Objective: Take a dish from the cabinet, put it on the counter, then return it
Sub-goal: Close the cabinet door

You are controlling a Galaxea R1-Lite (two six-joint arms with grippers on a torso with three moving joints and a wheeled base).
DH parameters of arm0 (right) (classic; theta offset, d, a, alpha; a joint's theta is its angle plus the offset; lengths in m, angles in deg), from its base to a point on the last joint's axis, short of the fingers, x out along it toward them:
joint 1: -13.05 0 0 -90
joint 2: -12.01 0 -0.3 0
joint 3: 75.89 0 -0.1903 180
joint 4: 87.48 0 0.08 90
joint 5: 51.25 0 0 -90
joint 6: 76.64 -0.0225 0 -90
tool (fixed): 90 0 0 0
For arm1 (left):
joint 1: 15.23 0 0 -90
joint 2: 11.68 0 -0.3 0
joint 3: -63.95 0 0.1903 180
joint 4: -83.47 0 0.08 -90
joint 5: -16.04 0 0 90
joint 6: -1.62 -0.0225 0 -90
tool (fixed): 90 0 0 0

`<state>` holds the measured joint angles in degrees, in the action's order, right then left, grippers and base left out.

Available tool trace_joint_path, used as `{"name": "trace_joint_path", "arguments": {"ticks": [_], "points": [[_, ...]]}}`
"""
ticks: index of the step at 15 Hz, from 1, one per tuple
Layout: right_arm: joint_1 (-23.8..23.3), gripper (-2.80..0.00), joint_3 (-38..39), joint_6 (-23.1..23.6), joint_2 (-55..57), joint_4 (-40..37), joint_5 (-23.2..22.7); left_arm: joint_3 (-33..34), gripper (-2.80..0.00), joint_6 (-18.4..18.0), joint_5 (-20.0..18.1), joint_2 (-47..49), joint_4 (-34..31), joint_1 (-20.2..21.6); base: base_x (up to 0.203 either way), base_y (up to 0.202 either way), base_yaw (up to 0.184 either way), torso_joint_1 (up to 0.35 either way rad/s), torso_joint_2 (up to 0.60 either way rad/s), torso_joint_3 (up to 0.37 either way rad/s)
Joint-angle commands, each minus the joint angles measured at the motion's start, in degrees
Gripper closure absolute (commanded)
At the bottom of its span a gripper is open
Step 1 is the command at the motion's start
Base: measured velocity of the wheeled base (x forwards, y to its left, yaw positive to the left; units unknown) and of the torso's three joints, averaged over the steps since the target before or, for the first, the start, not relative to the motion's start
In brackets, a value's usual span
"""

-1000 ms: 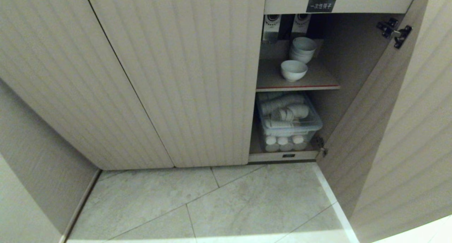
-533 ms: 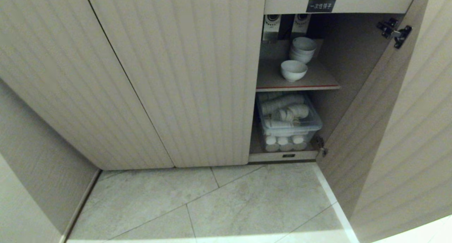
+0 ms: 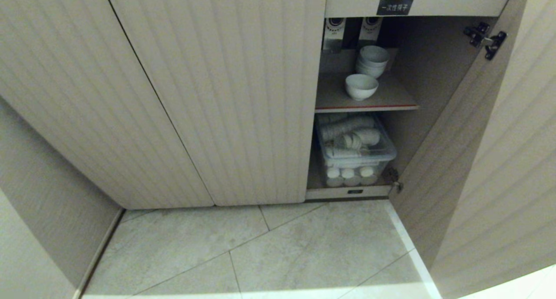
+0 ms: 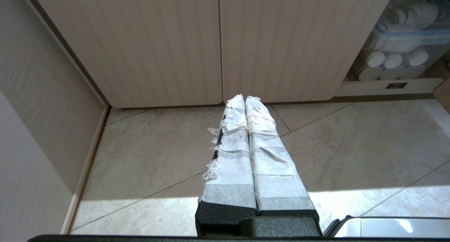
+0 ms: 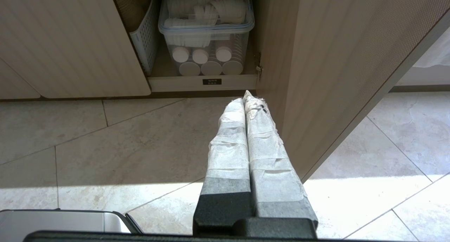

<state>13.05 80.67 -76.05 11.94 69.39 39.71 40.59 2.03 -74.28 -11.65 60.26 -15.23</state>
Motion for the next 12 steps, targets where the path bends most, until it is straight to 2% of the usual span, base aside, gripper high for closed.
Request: {"name": "trace_joint_path", "arguments": {"ticks": [1,3,5,12], "points": [[0.0,0.0,-0.01,0.02,0.07,0.02,0.0,0.0,0.0,-0.06,-0.03,-0.02,0.02,0.0,0.0,0.0,0.0,0.0,0.0,0.0],[0.0,0.0,0.0,0.02,0.07,0.02,0.0,0.0,0.0,-0.06,-0.03,-0.02,0.02,0.0,0.0,0.0,0.0,0.0,0.0,0.0],[0.0,0.0,0.07,0.02,0.07,0.02,0.0,0.0,0.0,-0.06,-0.03,-0.02,0.02,0.0,0.001,-0.104,0.008,0.005,0.0,0.005],[0.0,0.0,0.02,0.02,0.07,0.02,0.0,0.0,0.0,-0.06,-0.03,-0.02,0.02,0.0,0.0,-0.196,0.0,0.002,0.0,0.004]]}}
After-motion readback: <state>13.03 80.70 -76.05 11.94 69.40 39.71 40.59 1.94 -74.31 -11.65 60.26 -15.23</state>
